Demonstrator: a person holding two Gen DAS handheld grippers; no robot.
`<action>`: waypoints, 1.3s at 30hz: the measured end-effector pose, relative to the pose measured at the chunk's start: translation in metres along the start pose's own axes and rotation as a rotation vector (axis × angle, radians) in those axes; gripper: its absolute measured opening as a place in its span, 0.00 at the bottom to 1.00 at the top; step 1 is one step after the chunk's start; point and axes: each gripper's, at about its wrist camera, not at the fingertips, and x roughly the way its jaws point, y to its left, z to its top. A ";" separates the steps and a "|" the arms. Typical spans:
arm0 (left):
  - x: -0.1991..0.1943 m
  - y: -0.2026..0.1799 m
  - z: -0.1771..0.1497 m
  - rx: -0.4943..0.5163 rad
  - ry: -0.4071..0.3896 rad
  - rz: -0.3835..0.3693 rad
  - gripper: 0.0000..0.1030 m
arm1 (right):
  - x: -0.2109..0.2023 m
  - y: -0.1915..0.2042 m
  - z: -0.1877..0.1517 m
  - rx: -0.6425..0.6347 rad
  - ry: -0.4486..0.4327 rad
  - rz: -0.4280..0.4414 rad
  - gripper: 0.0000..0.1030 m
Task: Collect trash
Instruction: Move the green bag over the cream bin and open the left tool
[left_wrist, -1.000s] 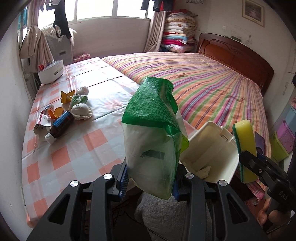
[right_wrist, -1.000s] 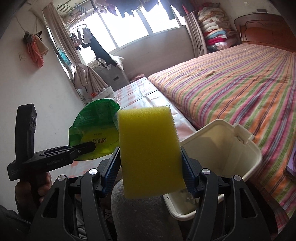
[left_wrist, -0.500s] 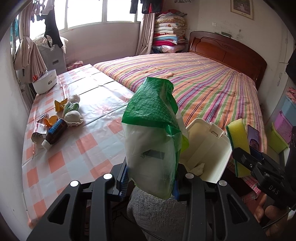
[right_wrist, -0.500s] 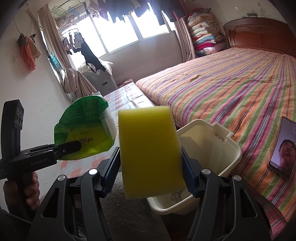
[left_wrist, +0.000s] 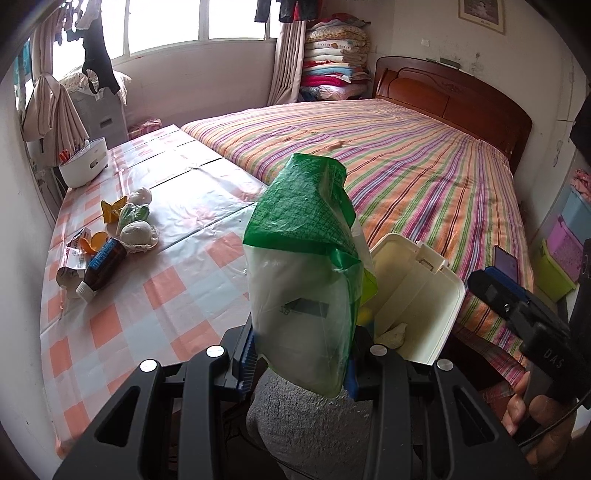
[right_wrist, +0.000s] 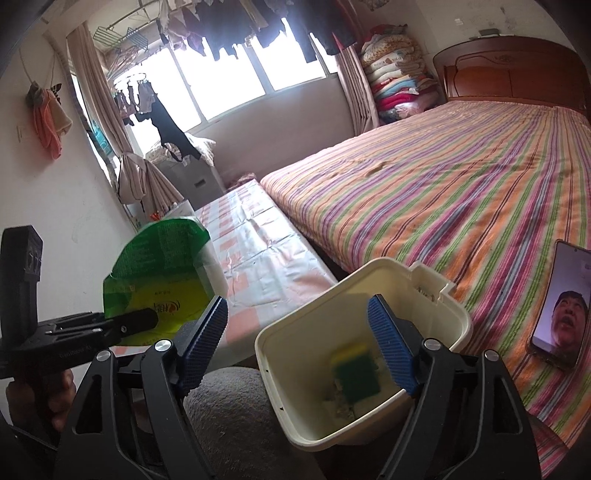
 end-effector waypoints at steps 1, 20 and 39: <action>0.001 -0.002 0.001 0.005 0.000 -0.003 0.35 | -0.003 -0.001 0.002 0.002 -0.012 -0.003 0.75; 0.032 -0.079 0.023 0.182 0.023 -0.081 0.35 | -0.063 -0.044 0.022 0.057 -0.192 -0.109 0.75; 0.040 -0.120 0.020 0.329 -0.004 -0.046 0.63 | -0.071 -0.050 0.021 0.084 -0.220 -0.123 0.77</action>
